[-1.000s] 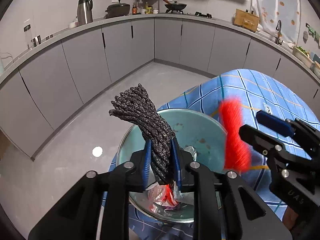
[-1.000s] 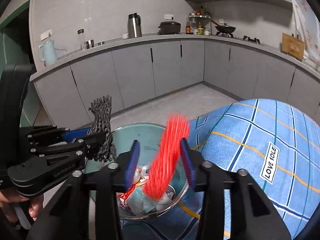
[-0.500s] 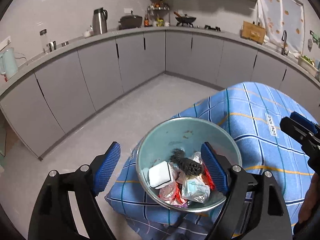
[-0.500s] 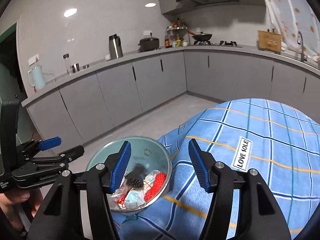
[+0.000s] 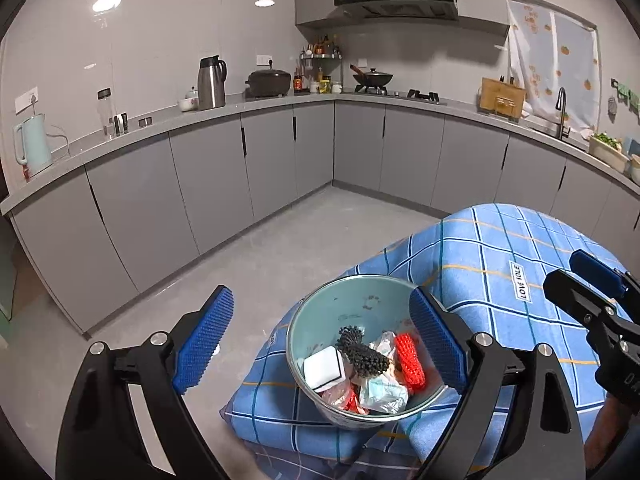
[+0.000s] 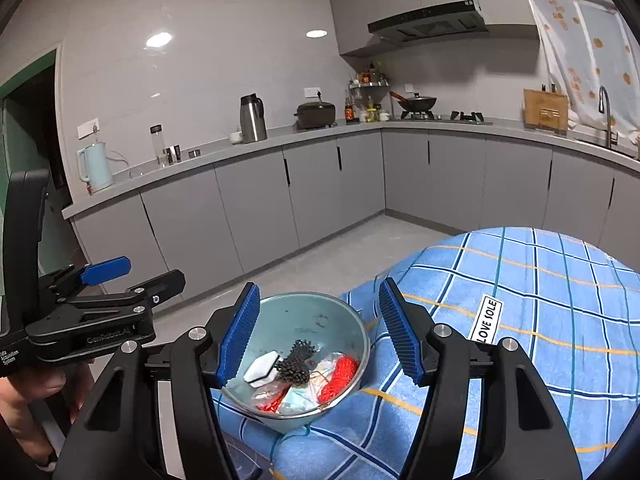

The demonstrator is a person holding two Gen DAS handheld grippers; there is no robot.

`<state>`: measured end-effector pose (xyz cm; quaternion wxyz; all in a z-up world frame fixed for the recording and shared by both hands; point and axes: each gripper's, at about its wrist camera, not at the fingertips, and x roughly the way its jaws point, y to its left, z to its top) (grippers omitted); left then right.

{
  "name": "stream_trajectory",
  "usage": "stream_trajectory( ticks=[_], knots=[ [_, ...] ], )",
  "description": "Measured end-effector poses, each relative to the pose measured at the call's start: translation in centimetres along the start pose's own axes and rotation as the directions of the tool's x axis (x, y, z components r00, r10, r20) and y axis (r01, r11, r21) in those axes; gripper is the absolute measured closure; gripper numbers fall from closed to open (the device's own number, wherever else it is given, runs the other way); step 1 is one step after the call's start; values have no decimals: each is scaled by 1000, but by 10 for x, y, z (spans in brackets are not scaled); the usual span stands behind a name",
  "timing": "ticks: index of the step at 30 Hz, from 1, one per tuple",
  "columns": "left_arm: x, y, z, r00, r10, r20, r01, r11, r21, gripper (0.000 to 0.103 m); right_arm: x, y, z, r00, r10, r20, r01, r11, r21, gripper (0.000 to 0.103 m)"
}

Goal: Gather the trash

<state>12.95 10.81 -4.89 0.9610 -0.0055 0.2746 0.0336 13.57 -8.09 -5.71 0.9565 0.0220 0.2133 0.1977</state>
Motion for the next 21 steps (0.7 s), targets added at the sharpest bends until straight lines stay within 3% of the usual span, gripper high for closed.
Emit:
stream_trajectory(
  ticks=[21],
  knots=[
    [-7,-2,2,1000,0,12,0,1000,4,14,-6,-2,3,1000,4,11,-4,1000,0,39]
  ],
)
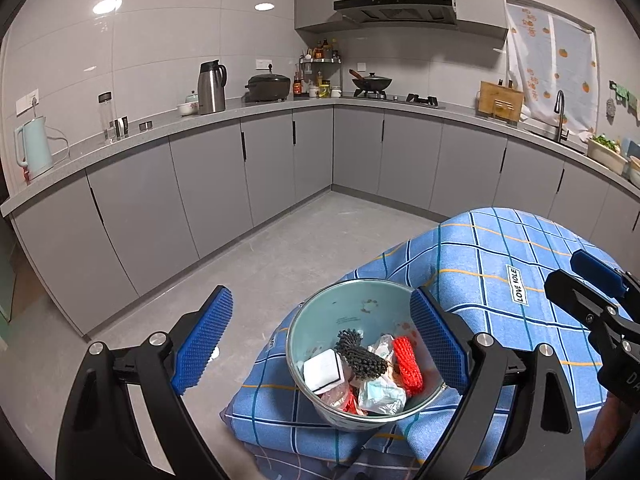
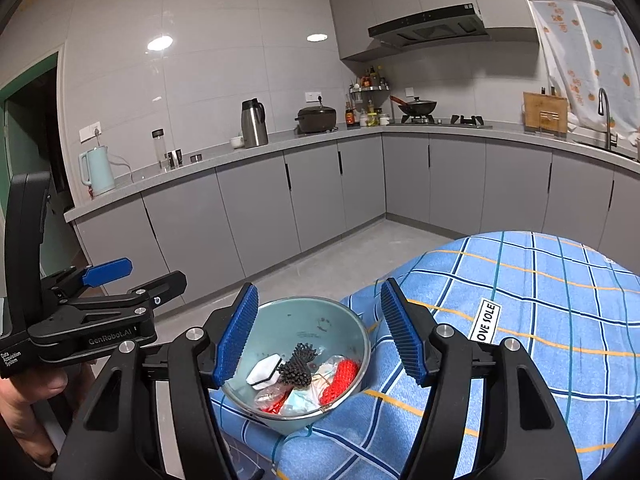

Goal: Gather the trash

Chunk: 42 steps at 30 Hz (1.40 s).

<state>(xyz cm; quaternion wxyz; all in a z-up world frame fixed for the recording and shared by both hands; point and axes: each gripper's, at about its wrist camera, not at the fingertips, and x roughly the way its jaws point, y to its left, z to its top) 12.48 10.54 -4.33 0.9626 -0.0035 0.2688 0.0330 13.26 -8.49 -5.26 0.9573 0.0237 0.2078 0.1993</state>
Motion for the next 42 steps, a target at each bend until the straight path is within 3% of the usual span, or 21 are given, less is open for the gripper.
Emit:
stream_trajectory(
  ticks=[23,42],
  knots=[
    [3,3,0,1000,10,1,-10,1000,-13,8,-2,4,2,1000,-2,7,2,1000,-7,39],
    [8,5,-1,997,70,-24,-70,997,-19,5,-7,3,2,1000,-7,25,7,1000,-2,39]
  ],
)
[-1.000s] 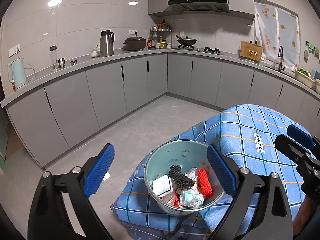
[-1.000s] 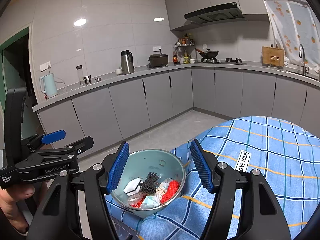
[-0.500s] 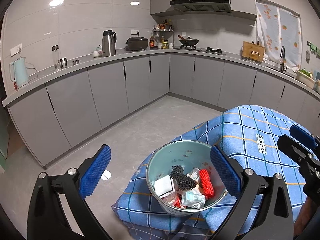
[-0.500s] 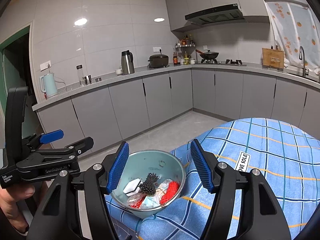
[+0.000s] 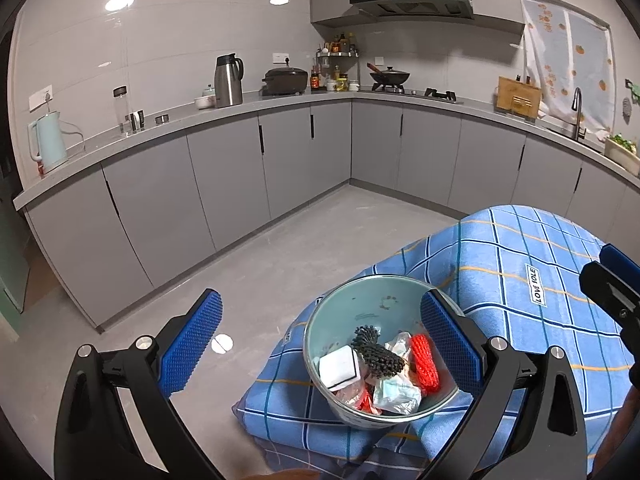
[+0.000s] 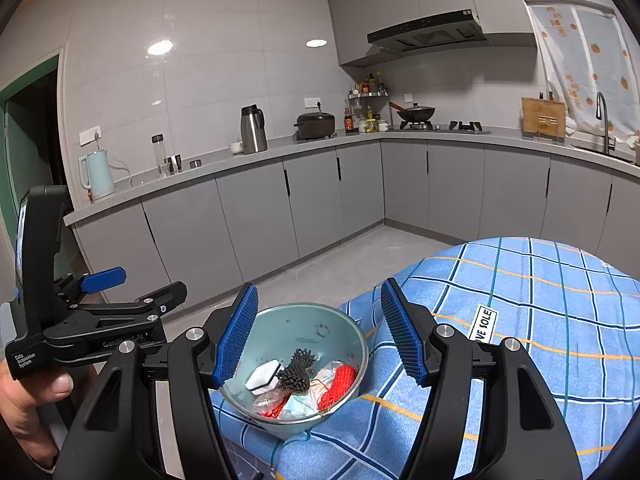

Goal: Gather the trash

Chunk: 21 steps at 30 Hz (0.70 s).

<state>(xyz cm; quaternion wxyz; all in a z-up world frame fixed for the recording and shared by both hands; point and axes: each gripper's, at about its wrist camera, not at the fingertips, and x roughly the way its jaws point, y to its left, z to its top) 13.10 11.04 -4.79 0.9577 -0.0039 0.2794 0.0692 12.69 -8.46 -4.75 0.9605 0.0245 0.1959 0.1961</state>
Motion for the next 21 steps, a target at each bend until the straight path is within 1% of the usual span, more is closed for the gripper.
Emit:
stream_trajectory(
  ticks=[6,7,9,18,20,21],
  knots=[
    [1,2,-1,1000,8,-3,-8,1000,-5,5,-3,2,1,1000,2,7,-2,1000,-3,38],
    [1,2,0,1000,10,-3,-10,1000,-6,5,-3,2,2,1000,2,8,-2,1000,-3,31],
    [1,2,0,1000,14,-1,-14,1000,-5,5,-5,3,2,1000,-3,24,3,1000,-2,28],
    [0,-1,-2,1000,23,8,-23,1000,14,5,-4,3,4,1000,-1,18,2,1000,-4,28],
    [-1,-2,-2,1000,0,7,0,1000,18,5,-5,3,4,1000,-3,20,3,1000,-4,26],
    [-1,-3,-1,1000,8,5,-8,1000,15,5,-5,3,4,1000,-4,21,4,1000,-4,26]
  ],
)
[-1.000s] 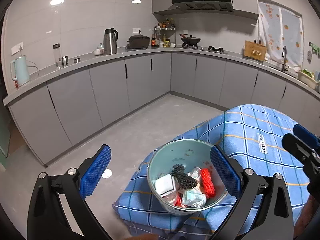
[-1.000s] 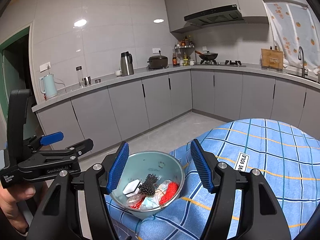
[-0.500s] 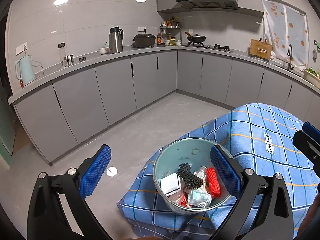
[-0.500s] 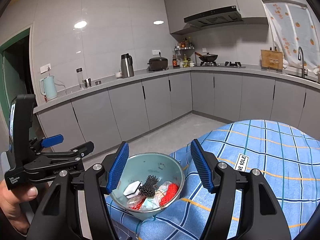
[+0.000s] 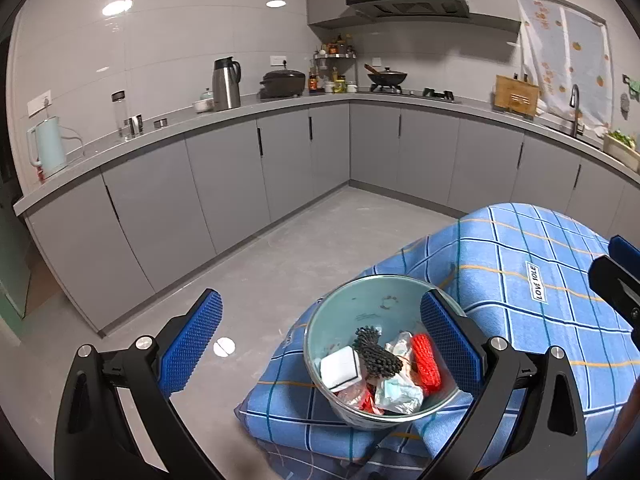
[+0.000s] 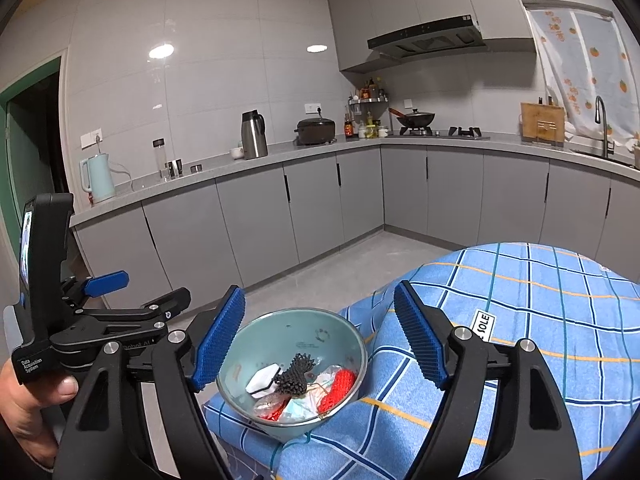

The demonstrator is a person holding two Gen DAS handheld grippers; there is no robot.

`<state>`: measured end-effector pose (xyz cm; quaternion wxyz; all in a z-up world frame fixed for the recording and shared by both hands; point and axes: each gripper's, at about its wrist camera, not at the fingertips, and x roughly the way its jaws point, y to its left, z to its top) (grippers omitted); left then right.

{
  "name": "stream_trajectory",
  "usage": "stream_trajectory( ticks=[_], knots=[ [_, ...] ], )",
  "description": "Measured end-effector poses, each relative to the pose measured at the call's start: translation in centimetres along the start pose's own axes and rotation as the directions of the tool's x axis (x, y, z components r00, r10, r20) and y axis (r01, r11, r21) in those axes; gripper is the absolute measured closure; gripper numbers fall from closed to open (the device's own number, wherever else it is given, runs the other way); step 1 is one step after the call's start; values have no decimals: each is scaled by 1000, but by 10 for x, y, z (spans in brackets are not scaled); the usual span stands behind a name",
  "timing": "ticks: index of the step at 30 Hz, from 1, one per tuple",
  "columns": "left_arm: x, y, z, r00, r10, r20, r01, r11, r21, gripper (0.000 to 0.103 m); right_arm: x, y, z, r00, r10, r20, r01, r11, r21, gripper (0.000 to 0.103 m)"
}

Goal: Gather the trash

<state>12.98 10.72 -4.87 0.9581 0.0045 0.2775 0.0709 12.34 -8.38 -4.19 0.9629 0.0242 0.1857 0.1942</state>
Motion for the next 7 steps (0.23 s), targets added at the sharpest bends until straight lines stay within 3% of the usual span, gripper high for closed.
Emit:
stream_trajectory(
  ticks=[7],
  knots=[
    [-1,4,2,1000,-19,-1,19,999,-26,5,1,-4,-1,1000,-13,0,13,1000,8,26]
  ],
)
